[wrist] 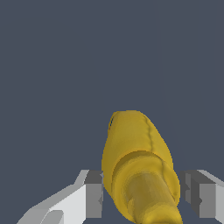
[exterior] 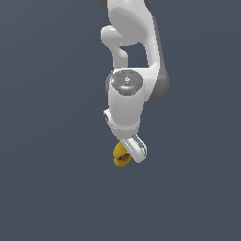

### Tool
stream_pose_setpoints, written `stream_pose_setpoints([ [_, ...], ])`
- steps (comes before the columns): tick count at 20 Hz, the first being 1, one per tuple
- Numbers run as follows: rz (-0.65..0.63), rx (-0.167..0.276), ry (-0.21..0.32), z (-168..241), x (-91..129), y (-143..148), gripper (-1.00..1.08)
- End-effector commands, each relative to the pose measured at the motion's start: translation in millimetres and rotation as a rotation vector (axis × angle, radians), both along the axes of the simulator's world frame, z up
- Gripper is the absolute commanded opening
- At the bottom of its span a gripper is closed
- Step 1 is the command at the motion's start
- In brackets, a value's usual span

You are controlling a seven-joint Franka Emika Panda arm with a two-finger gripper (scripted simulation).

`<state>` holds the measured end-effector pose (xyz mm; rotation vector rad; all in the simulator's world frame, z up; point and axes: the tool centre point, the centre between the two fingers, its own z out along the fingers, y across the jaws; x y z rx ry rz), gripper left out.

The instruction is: Pick up the object and move it to a goal position.

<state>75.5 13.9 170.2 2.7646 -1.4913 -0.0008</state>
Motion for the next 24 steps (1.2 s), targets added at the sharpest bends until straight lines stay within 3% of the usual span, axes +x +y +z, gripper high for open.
stream_pose_setpoints([
  [1,0.000,0.000,-0.001,0.2,0.2,-0.1,-1.00],
  [13,0.000,0.000,0.000,6.6,-7.1,5.8,-1.00],
  [24,0.001,0.000,0.000,47.6,-51.0,41.6,-1.00],
])
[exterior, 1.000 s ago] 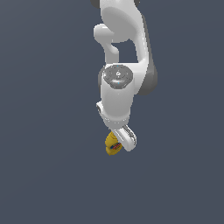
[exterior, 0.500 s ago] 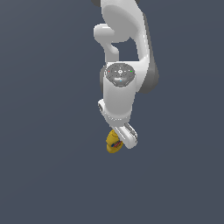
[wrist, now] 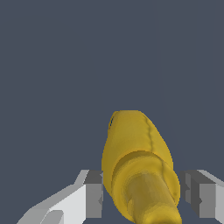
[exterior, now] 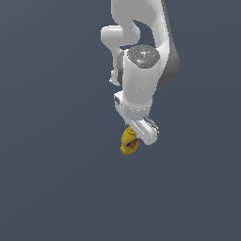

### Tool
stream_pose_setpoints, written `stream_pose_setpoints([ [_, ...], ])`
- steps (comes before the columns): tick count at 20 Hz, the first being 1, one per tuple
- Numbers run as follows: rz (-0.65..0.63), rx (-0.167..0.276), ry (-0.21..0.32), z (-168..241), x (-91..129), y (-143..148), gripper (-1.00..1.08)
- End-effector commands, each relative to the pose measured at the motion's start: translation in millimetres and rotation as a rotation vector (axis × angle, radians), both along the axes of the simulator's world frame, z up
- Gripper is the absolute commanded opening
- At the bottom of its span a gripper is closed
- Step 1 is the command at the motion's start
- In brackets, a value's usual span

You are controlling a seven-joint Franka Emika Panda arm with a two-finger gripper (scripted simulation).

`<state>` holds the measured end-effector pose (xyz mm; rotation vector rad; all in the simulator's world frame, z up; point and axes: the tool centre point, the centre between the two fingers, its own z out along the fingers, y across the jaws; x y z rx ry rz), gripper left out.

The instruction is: Pick up the object and move it to a goal position.

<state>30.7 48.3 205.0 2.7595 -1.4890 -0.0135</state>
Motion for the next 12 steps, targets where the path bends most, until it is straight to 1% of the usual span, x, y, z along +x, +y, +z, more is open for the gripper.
stream_pose_setpoints([
  [1,0.001,0.001,-0.010,18.7,-12.4,12.3,-1.00],
  [12,0.001,-0.001,-0.011,94.5,-90.5,77.4,-1.00],
])
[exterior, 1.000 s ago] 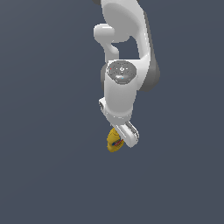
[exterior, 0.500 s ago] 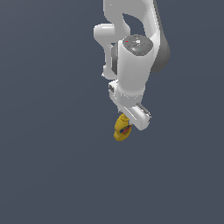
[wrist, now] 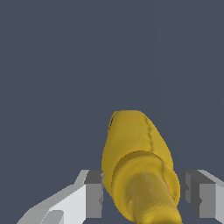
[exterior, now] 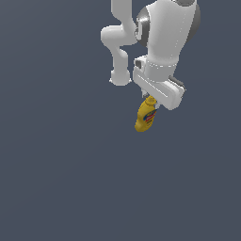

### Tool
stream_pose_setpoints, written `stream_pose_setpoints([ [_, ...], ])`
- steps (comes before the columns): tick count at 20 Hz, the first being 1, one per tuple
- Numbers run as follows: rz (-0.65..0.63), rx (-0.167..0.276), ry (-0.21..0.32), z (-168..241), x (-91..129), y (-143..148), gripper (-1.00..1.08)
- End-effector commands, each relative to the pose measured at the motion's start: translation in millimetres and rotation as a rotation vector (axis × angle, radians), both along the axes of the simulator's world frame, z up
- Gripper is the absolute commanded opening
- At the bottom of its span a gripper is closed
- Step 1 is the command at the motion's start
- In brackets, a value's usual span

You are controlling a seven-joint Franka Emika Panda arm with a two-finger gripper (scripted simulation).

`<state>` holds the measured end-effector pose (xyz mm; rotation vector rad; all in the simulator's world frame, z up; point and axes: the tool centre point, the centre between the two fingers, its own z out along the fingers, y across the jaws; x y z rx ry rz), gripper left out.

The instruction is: Pick up the object and move it to a goal position.

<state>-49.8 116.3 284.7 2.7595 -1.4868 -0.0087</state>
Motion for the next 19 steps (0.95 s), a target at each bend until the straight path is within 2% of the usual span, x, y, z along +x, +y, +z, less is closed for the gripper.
stream_pose_setpoints([
  [1,0.000,0.001,-0.009,21.8,-16.9,15.2,-1.00],
  [11,0.000,0.000,-0.009,76.8,-69.8,62.7,-1.00],
  [19,-0.001,0.003,-0.008,92.7,-82.5,76.5,-1.00],
])
